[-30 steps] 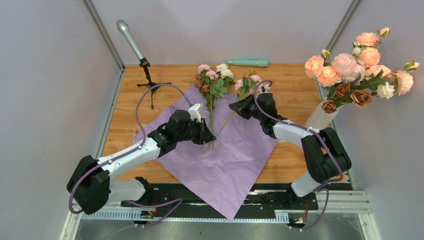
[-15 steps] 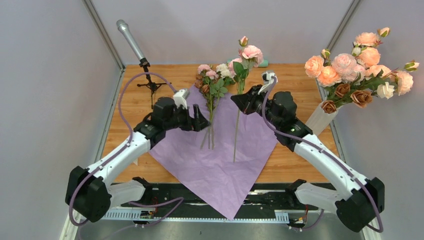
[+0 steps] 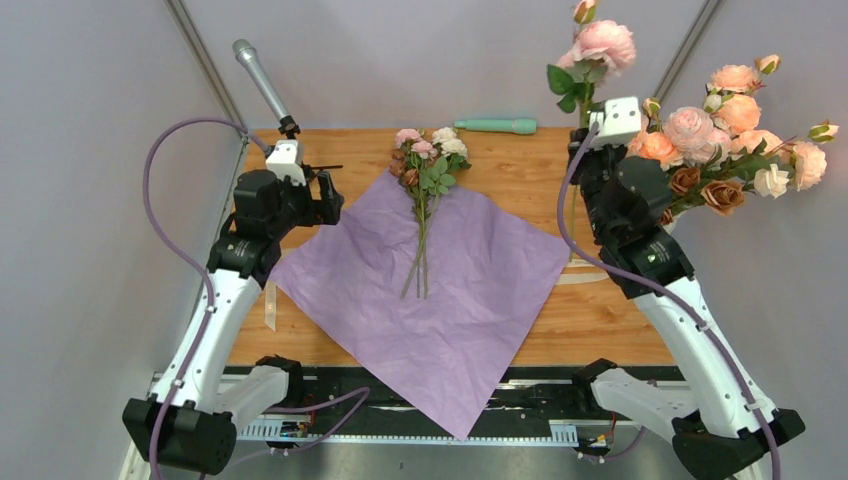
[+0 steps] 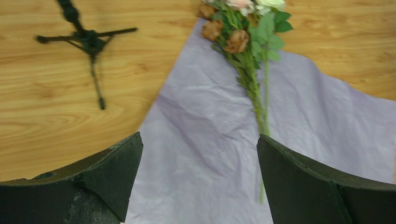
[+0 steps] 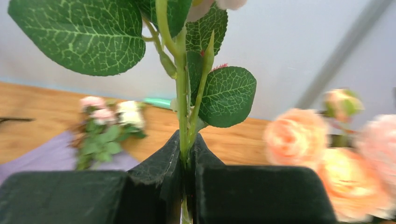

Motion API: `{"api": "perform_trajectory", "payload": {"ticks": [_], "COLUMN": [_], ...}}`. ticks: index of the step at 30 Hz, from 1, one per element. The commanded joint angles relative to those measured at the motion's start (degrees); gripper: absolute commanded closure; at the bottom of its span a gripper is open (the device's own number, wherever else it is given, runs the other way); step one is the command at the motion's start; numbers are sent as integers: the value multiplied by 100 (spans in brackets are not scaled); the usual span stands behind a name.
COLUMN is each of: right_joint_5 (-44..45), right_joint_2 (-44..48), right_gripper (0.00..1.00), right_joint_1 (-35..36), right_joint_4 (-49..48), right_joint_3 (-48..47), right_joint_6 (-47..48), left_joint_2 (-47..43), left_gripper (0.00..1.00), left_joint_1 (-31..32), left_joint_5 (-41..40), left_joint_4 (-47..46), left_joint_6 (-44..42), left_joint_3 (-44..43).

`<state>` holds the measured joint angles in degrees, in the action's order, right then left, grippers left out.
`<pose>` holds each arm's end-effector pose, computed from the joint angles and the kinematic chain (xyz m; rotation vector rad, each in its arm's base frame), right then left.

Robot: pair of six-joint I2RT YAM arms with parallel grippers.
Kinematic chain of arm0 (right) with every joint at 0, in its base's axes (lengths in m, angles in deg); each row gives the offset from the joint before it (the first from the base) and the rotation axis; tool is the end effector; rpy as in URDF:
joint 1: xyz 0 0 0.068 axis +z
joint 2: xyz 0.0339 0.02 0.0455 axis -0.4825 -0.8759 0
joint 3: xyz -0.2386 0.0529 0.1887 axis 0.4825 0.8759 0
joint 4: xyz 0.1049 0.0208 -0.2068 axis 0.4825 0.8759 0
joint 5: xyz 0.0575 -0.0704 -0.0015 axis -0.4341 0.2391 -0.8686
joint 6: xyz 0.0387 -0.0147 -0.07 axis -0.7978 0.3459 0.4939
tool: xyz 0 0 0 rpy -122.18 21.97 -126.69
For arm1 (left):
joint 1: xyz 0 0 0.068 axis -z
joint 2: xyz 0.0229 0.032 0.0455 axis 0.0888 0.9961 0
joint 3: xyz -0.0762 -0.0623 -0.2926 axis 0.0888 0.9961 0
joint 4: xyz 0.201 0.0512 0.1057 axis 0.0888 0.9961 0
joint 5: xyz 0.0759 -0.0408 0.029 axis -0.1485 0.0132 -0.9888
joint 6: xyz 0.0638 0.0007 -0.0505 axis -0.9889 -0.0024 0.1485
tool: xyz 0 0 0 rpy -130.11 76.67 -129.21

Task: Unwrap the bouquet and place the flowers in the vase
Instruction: Insert the fake flower into the vase.

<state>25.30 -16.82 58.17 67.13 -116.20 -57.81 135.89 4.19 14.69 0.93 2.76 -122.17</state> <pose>0.1697 0.0669 0.4827 -0.2286 1.5121 0.0030 0.2093 -0.0460 0.3722 0.0306 1.9948 -0.4254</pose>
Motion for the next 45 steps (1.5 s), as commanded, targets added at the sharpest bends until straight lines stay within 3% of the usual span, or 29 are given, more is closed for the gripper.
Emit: {"api": "perform_trajectory", "payload": {"ticks": [1, 6, 19, 32, 45], "right_joint_5": [756, 755, 535, 17, -275], "right_joint_2": [-294, -357, -176, -131, -34], "right_gripper": [100, 100, 100, 100, 100], "right_joint_1": [-760, -1366, -1682, -2542, -2824], "right_joint_4": [87, -615, -2633, -2919, -3724], "right_joint_3": [-774, -906, -317, 13, 533], "right_joint_6": [692, 1175, 2424, 1968, 1782], "left_joint_2": [-480, -663, -722, -719, -747], "left_gripper": [1, 1, 1, 1, 1], "left_joint_1": [-23, -13, 118, 161, 162], "left_joint_5": [-1289, -1391, -1710, -1733, -1751], "left_joint_4": [-41, -44, 24, 27, 17], "left_joint_6": [-798, -872, -1035, -1077, -1099], "left_joint_3": [262, 416, 434, 460, 473]}}
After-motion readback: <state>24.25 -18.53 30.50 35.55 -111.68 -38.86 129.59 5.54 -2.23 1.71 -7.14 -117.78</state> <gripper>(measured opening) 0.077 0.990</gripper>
